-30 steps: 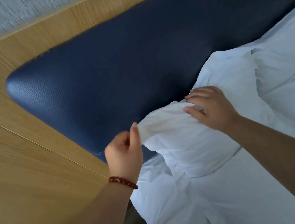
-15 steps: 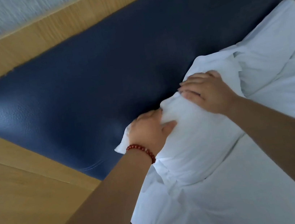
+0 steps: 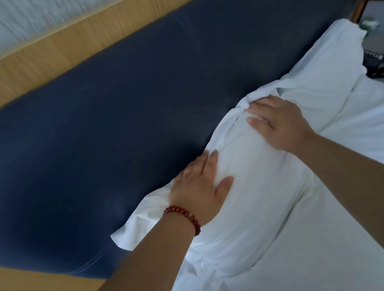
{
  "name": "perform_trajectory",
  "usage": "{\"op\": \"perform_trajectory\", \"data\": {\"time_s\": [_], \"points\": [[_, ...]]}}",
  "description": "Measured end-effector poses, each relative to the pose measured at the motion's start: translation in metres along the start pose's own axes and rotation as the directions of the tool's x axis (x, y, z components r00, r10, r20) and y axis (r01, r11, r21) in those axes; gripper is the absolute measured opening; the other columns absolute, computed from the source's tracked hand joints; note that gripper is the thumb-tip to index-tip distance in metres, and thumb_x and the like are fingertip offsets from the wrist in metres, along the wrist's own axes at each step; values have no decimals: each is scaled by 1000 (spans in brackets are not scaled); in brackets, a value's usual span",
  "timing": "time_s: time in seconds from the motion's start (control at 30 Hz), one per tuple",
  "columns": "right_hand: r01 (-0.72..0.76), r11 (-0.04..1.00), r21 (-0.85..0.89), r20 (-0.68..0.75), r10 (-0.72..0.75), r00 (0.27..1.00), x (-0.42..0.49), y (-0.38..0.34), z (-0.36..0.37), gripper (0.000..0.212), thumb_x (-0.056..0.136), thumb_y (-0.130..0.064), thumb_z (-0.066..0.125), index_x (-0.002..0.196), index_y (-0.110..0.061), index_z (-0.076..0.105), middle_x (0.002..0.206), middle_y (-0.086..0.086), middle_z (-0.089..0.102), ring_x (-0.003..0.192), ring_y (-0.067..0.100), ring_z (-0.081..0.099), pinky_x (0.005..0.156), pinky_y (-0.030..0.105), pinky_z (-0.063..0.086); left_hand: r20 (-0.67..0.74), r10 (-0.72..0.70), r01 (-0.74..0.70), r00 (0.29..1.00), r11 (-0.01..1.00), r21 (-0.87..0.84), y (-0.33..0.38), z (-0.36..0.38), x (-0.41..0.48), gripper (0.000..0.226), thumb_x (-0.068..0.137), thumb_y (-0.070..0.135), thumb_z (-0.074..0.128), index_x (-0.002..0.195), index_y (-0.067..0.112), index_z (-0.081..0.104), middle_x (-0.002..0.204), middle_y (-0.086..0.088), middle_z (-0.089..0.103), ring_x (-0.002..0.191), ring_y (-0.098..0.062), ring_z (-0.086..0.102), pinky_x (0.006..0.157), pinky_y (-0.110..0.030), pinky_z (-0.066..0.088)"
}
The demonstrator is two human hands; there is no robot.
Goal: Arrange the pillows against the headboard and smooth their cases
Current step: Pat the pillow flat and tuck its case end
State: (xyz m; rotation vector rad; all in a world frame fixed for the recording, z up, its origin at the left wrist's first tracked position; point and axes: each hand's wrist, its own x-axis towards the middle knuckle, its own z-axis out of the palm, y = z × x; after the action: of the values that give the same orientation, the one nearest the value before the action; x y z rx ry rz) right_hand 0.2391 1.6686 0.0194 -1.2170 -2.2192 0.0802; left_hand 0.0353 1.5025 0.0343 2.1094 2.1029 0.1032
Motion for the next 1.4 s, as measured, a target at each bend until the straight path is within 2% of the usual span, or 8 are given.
{"op": "perform_trajectory", "data": {"time_s": [0.17,0.3,0.5,0.67,0.9,1.0,1.23,1.4], "points": [[122,989,83,61,-127,990,-3,16,-7,34,95,-42,44,94,-18,68,108,-1,70,111,22,60,93,43,47,20,3,-5,1000,998,57,8,19,-21,75,89,66,3,155,32,-8,165,5,-2,150,-16,11,121,-36,16],[85,991,106,23,-88,996,-20,17,-5,37,96,-43,37,98,-21,66,95,-10,67,97,16,58,79,43,46,-3,-104,100,995,968,-228,11,-2,-5,73,88,70,19,154,38,12,156,3,33,138,-21,37,112,-38,33],[49,983,179,-34,-43,998,-41,23,-18,42,97,-44,39,117,-22,68,100,-4,68,105,17,57,95,43,38,118,-199,228,973,731,-643,38,-50,65,58,95,50,53,146,24,42,124,11,60,110,-9,57,89,-22,46],[-16,984,177,-37,23,999,-50,28,-37,42,97,-45,38,130,-29,58,104,-12,64,108,9,52,93,30,19,198,-252,290,947,411,-864,52,-41,57,17,90,40,66,84,24,71,67,8,57,52,-7,48,48,-19,42],[-142,951,274,109,116,987,-20,23,-65,56,93,-49,55,145,-45,36,82,-8,56,78,6,55,76,17,43,152,-170,190,974,235,-953,53,-31,38,23,99,36,51,80,27,59,80,-5,48,59,-17,36,56,-33,31],[-178,950,257,269,107,957,3,26,-80,16,87,-46,66,102,-41,66,86,-8,54,81,4,54,72,17,39,168,-170,205,971,231,-951,49,-33,35,23,100,37,50,82,26,60,70,-5,45,54,-17,33,54,-34,29],[-204,917,344,370,67,926,25,26,-98,13,85,-35,73,77,-26,71,140,-27,40,131,-5,32,99,19,27,236,-164,254,958,98,-962,49,-34,27,17,85,41,58,81,27,66,94,-10,56,87,-29,44,80,-51,44],[-277,898,341,535,57,843,34,20,-108,28,85,-40,72,77,-15,62,83,-20,64,75,1,56,76,29,43,294,-202,311,934,61,-948,44,-35,31,21,99,24,54,85,21,70,95,-8,70,89,-24,63,92,-46,52]]}}
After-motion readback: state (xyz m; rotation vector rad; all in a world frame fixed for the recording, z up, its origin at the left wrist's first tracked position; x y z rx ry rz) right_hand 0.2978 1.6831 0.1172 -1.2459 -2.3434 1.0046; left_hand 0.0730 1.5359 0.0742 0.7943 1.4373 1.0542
